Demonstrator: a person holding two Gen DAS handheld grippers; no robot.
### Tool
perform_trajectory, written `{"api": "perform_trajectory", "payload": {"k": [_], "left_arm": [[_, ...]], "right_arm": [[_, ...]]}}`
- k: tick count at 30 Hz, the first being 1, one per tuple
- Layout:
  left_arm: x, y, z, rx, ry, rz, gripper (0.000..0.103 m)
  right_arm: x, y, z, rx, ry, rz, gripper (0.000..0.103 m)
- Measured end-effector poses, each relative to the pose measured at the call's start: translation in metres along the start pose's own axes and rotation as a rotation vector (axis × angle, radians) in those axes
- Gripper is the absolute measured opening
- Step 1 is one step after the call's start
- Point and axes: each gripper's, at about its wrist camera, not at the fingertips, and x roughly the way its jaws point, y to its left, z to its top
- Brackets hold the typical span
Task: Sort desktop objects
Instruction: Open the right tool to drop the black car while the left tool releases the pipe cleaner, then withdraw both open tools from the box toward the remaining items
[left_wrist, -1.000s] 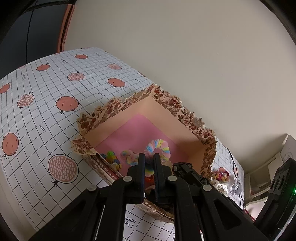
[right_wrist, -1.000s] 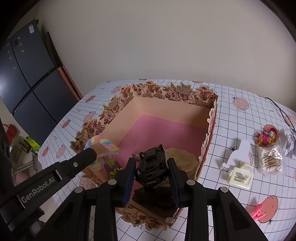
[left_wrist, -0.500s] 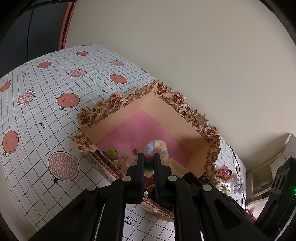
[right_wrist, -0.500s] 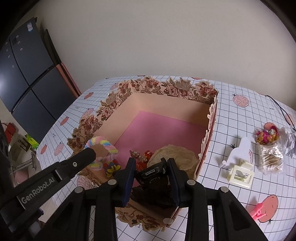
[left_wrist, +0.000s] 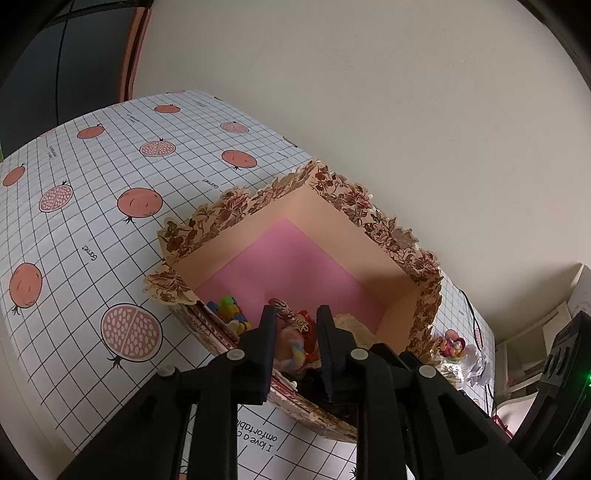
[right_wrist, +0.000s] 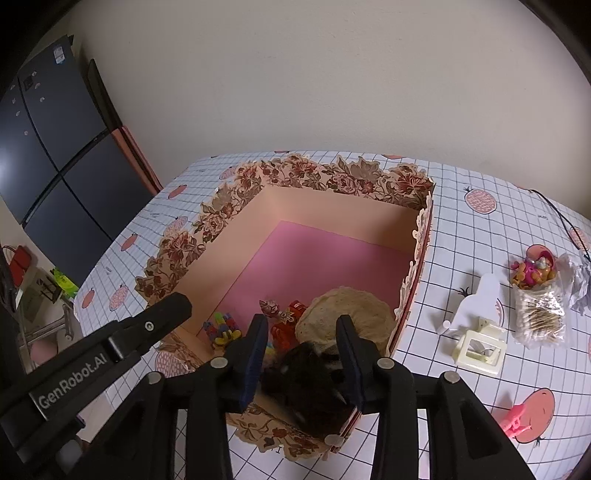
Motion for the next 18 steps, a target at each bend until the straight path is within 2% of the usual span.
{"api": "perform_trajectory", "payload": {"k": [4,13,18], "left_arm": [[-0.002,0.000,0.001,0.001,-0.003,0.002,0.033],[-0.010,0.001,0.004,-0.004,-0.028,0.008,0.043],[-0.016,0.000,0.006,-0.003,-0.046,0.022,0.059]], "right_arm": [[-0.003,0.000,0.001,0.002,-0.009,0.005,0.048],[-0.012,0.003,0.003,-0.006,-0.031,0.010,0.059],[-0.020,0.001,0.005,-0.002,-0.050,0.005,0.065]]}}
